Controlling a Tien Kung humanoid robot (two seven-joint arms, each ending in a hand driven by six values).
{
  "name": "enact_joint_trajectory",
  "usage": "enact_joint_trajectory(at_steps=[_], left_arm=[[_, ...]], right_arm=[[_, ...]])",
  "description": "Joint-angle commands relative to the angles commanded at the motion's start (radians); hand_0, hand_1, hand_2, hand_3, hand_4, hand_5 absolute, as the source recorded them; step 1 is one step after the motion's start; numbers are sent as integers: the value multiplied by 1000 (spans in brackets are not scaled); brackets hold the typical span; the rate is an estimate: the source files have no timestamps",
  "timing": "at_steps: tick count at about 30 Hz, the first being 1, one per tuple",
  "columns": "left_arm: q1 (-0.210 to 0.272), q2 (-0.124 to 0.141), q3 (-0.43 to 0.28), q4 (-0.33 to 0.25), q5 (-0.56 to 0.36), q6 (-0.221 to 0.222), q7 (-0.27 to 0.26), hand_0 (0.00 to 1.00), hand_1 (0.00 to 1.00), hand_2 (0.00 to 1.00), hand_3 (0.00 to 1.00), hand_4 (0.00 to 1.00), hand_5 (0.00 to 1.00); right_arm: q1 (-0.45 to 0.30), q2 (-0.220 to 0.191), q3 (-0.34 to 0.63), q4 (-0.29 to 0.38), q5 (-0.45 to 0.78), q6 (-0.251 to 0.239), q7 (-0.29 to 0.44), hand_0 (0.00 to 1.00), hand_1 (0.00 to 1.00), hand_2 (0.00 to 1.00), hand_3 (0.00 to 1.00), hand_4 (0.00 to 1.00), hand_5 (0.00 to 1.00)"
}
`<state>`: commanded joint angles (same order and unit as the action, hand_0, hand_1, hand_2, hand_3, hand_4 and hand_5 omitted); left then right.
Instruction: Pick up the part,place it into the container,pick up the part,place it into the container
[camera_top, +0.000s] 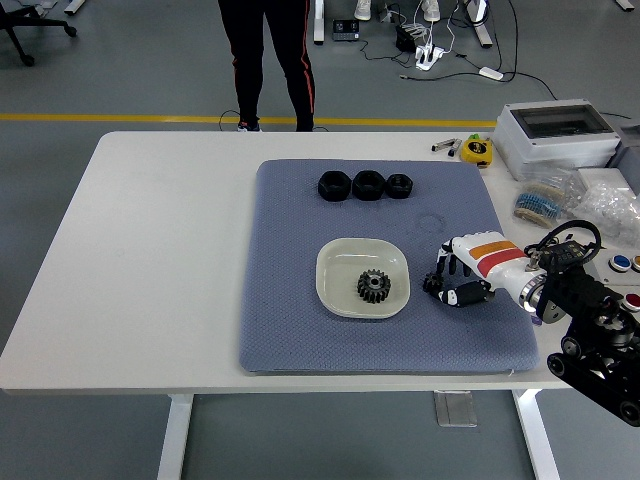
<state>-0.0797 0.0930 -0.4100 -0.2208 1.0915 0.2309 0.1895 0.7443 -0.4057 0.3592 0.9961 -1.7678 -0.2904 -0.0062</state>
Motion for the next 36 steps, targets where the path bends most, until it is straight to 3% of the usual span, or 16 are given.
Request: enact_joint_trajectory(at_steps=[13, 36], left_arm=[[-1, 2, -2, 0, 2, -5, -1, 641, 628, 672, 612, 610, 658], [11, 4, -39, 2, 55, -15, 7, 642, 627, 670, 611, 611, 657]], right_arm=[[2, 0, -1, 5, 10, 1, 6, 162, 298, 424, 469, 789, 363], [-21, 16, 23, -7, 43, -22, 16, 87, 227, 369, 448, 826, 336]])
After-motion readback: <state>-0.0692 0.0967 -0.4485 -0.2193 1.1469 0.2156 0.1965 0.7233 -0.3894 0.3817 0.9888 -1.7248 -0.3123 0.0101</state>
